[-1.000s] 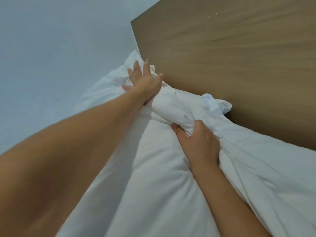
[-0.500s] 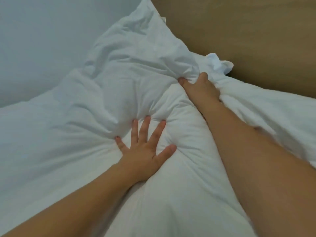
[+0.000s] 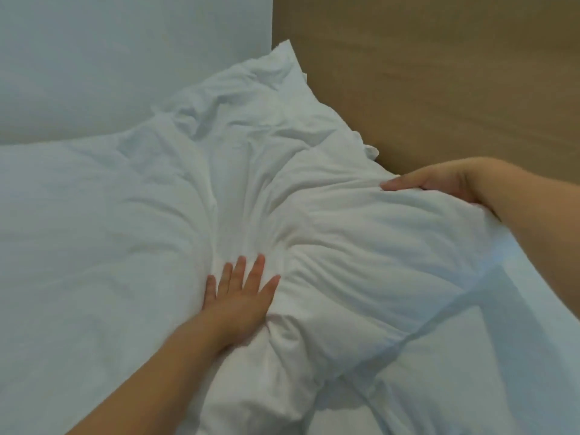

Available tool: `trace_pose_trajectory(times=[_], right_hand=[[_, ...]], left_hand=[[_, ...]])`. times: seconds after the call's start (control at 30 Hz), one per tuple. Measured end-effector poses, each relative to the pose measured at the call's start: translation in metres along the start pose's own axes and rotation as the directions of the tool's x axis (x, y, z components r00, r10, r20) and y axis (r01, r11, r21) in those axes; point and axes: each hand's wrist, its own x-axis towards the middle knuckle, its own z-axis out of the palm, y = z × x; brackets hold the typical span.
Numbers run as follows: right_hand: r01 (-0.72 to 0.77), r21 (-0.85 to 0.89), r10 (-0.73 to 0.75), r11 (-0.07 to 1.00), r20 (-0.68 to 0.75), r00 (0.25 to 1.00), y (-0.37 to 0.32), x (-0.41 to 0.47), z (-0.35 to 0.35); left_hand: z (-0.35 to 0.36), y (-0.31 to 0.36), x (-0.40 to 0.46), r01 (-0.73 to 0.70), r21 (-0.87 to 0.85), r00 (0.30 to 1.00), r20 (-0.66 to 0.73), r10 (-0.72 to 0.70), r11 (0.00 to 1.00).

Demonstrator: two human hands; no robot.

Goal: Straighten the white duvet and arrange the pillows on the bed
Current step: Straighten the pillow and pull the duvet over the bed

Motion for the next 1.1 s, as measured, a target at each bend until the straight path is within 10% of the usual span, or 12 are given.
trace_pose_trajectory(times=[0.1,0.27,0.4,0.57,0.8,0.93,1.0,1.1], right_hand=[[0.043,0.165,-0.054,0.985,0.063,0.997,0.048,-0.031,-0.002],[0.147,-0.089,-0.155,0.985,-0.082,0.985,0.046,-0.067,0.034],[0.472,-0.130,-0.490,0.872,-0.253,0.834,0.025,-0.098,0.038],[0.616,0.039,-0.542,0.786,-0.435,0.719,0.012,-0.132,-0.019],[0.338,0.153,-0.272,0.929,-0.338,0.901,0.051,-0.068,-0.026],[0.359,0.114,-0.289,0.926,-0.397,0.871,0.042,-0.066,-0.028],[0.224,-0.020,-0.212,0.974,-0.406,0.889,0.035,-0.074,-0.035],[-0.136,-0.483,-0.141,0.865,-0.493,0.858,0.035,-0.082,-0.025]], left_hand=[[0.024,0.000,-0.079,0.026,-0.068,0.999,-0.038,-0.028,0.997],[0.015,0.053,-0.144,0.069,-0.015,0.996,-0.054,-0.070,0.998],[-0.024,0.108,-0.138,0.010,-0.069,0.952,-0.305,-0.030,0.998],[-0.085,0.155,-0.129,-0.018,-0.054,0.788,-0.615,-0.019,0.998],[-0.040,0.147,-0.088,0.139,0.107,0.920,-0.383,-0.088,0.985],[-0.008,0.150,-0.084,-0.019,0.220,0.778,-0.610,0.153,0.975],[-0.008,0.150,-0.087,-0.093,0.224,0.722,-0.656,0.221,0.970],[-0.009,0.141,-0.091,-0.122,0.098,0.861,-0.484,0.154,0.988]])
